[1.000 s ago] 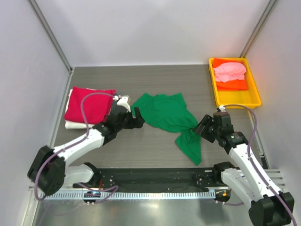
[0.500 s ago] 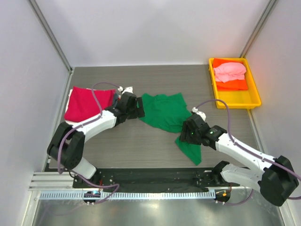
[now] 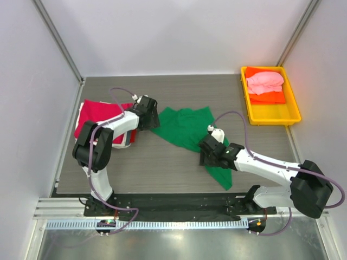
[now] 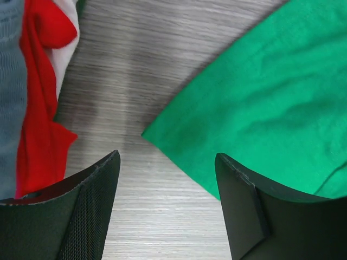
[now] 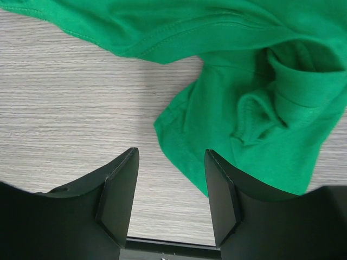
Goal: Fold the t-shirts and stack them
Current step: Flatten the tshirt out
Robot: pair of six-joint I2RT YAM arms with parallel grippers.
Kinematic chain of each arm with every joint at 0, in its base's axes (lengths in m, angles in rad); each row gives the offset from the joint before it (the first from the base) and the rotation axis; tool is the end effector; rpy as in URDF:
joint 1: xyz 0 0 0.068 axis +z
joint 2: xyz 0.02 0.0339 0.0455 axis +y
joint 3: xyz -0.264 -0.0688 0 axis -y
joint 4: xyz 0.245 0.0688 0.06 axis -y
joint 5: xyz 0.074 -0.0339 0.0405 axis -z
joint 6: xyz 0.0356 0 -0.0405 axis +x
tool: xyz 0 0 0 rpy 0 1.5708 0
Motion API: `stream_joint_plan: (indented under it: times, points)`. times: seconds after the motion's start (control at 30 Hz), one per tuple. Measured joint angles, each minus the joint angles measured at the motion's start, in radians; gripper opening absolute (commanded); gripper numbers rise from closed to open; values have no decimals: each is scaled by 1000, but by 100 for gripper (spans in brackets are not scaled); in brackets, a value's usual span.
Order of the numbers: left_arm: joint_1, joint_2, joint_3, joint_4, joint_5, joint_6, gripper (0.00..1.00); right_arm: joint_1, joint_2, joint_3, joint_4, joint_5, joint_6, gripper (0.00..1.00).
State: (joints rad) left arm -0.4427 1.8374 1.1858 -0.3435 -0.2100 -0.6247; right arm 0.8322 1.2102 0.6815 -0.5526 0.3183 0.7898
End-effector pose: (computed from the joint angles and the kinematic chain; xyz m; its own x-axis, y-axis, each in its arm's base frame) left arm 0.3465 -0.1561 0.1760 -0.7999 -0.2538 -0.5439 -0.1866 0.9664 -0.1766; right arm 0.1559 0.1547 0.1936 -0.8467 0.0720 -0.5272 -0.0026 0.9902 0.1395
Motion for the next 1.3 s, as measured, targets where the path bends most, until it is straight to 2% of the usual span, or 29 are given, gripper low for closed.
stream_joint_plan:
  times: [0.07, 0.1, 0.2, 0.27, 0.37, 0.5, 0.57, 0.67, 0.7, 0.9, 0.97, 1.0, 1.17, 1.3]
  points:
    - [2, 16, 19, -14, -6, 2, 68, 14, 24, 6, 10, 10, 4, 56]
    - [2, 27, 32, -20, -7, 3, 60, 19, 34, 6, 13, 14, 7, 55]
    - [2, 65, 73, -31, -3, 6, 46, 27, 60, 6, 23, 24, 14, 55]
    - [2, 88, 87, -31, 5, 4, 43, 30, 74, 6, 30, 33, 19, 52]
    - [2, 95, 88, -32, 18, 3, 34, 34, 95, 6, 42, 39, 23, 52]
    - [2, 95, 88, -32, 42, 3, 17, 49, 150, 8, 61, 47, 27, 52]
    - [1, 95, 88, -32, 53, 4, 13, 52, 187, 8, 66, 53, 30, 50]
    - [0, 95, 88, -32, 60, 5, 4, 54, 212, 18, 75, 82, 30, 36]
    - [0, 95, 89, -33, 62, 5, 1, 54, 215, 18, 74, 93, 31, 26]
    - [-3, 68, 89, -54, 81, 5, 0, 54, 183, 6, 56, 147, 50, 8]
    - [-8, 39, 90, -68, 81, 5, 0, 54, 128, 4, 32, 170, 53, 7]
    - [-13, 18, 94, -78, 81, 5, 0, 54, 93, 4, 23, 181, 54, 2]
    - [-62, -79, 175, -134, 79, 5, 0, 29, -72, 11, -17, 219, 51, 1]
    - [-91, -149, 262, -185, 71, 5, 0, -14, -119, 55, -68, 230, 25, 1]
